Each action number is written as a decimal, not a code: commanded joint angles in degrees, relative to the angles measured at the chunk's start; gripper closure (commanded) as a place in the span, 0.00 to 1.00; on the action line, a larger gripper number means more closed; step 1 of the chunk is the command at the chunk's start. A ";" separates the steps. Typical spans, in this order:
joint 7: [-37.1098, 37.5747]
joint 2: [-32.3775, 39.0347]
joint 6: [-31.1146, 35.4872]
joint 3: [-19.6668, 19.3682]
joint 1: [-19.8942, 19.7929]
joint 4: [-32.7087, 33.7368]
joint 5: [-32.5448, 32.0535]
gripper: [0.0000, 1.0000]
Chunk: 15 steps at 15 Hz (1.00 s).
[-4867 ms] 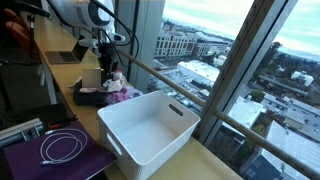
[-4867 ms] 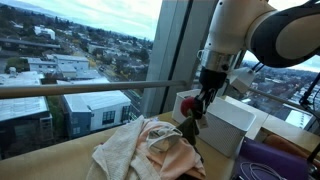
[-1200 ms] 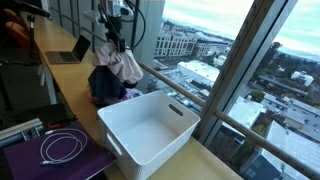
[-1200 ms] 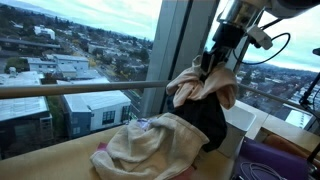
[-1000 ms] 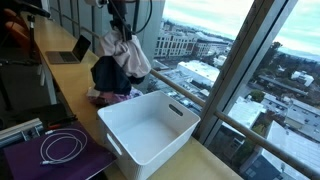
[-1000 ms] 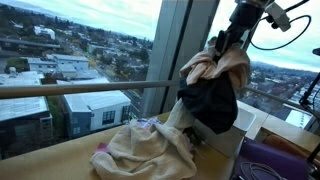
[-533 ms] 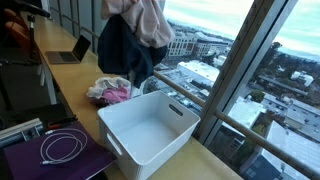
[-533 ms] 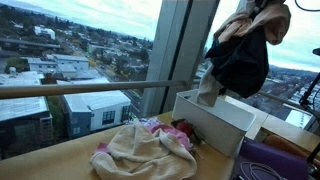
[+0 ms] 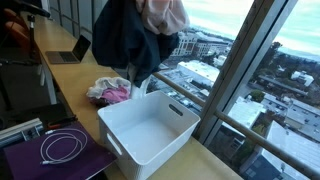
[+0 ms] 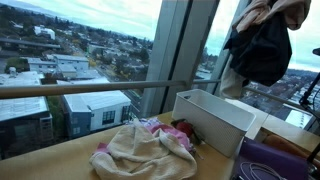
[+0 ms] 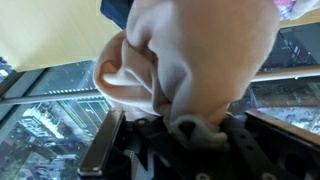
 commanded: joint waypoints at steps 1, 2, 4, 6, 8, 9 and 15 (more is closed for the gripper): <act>-0.66 3.60 5.02 -0.25 0.05 -3.23 0.69 0.95; -0.94 4.86 6.79 -0.41 -0.01 -4.81 0.45 0.95; -1.95 7.42 10.15 -1.32 -0.47 -7.55 0.22 0.95; -2.57 9.46 12.97 -2.44 -1.07 -9.79 0.13 0.95; -3.26 11.27 15.28 -3.46 -1.57 -11.69 0.25 0.95; -3.58 12.02 16.06 -3.87 -1.81 -12.31 0.09 0.95; -5.87 12.10 16.53 -6.09 -3.07 -13.03 0.73 0.95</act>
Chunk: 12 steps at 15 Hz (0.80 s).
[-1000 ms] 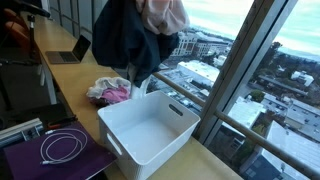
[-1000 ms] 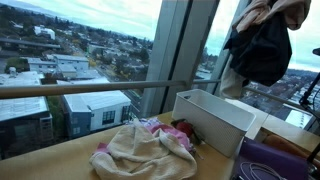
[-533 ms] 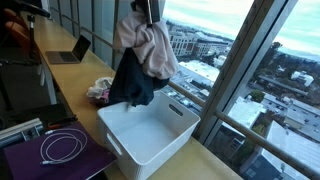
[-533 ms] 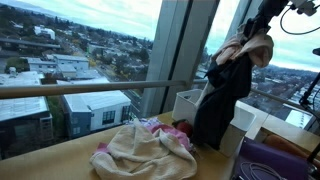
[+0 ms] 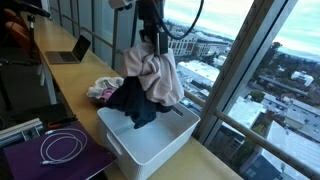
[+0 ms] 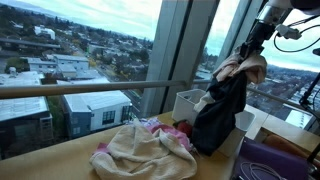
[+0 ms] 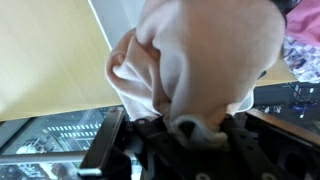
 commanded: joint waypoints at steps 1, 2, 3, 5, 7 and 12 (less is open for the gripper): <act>-2.14 -0.59 1.59 -0.94 -0.38 -1.12 0.84 0.95; -2.19 -0.15 2.24 -1.05 -0.36 -1.82 0.97 0.95; -2.28 0.47 3.27 -1.19 -0.33 -2.95 1.27 0.95; -2.27 1.56 5.25 -1.32 -0.40 -4.94 1.56 0.95; -2.48 2.56 6.51 -1.71 -0.78 -5.55 1.30 0.95; -3.49 -2.86 0.40 -2.00 -1.60 0.18 -1.91 0.95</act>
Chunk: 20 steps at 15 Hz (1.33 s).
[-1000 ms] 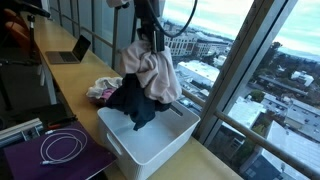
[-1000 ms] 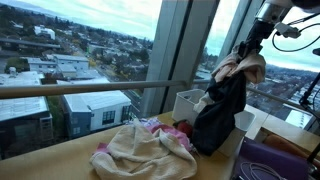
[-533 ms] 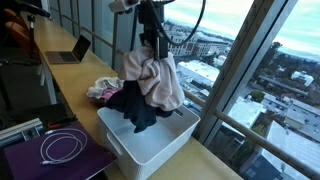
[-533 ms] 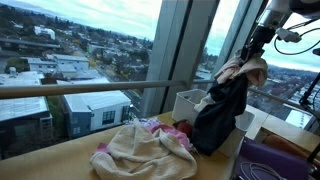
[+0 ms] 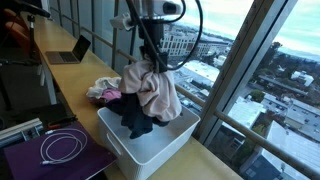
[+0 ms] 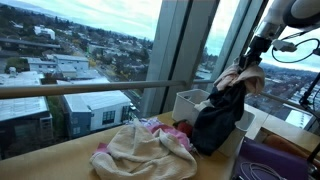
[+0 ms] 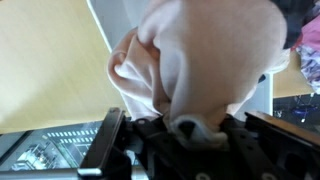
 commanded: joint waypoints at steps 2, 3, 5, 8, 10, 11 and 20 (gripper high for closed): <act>-2.29 -6.25 -6.38 -0.05 -0.99 8.02 -3.96 0.95; -2.70 -7.23 -7.89 0.08 -1.14 10.08 -4.82 0.95; -4.26 -8.32 -11.62 0.08 -1.29 15.41 -5.57 0.95; -8.08 -7.33 -17.74 -0.32 -1.39 25.47 -5.42 0.95; -10.61 -5.61 -20.44 -0.68 -1.48 31.53 -5.37 0.95; -11.90 -4.78 -21.28 -0.91 -1.45 33.83 -4.99 0.95; -16.43 -1.09 -18.13 -1.91 -1.15 29.28 -1.99 0.95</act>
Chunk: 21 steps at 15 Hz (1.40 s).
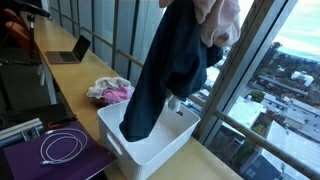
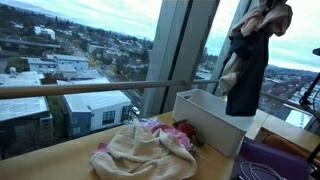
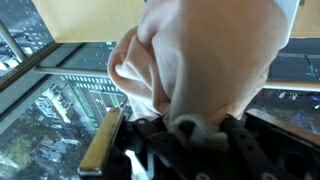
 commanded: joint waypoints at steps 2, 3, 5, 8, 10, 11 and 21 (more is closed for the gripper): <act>-3.23 1.36 1.95 -1.39 0.15 -3.74 3.16 0.95; -3.26 1.54 2.17 -1.26 0.33 -5.01 3.79 0.95; -2.81 2.19 3.16 -0.61 0.92 -8.02 4.78 0.95; -1.81 2.88 3.73 0.71 2.44 -11.78 6.29 0.95; -1.81 3.80 4.13 1.26 3.22 -13.61 7.12 0.95; -1.80 4.38 4.47 1.45 3.51 -14.27 7.24 0.95; -4.02 13.63 10.48 0.19 1.80 -13.90 7.66 0.95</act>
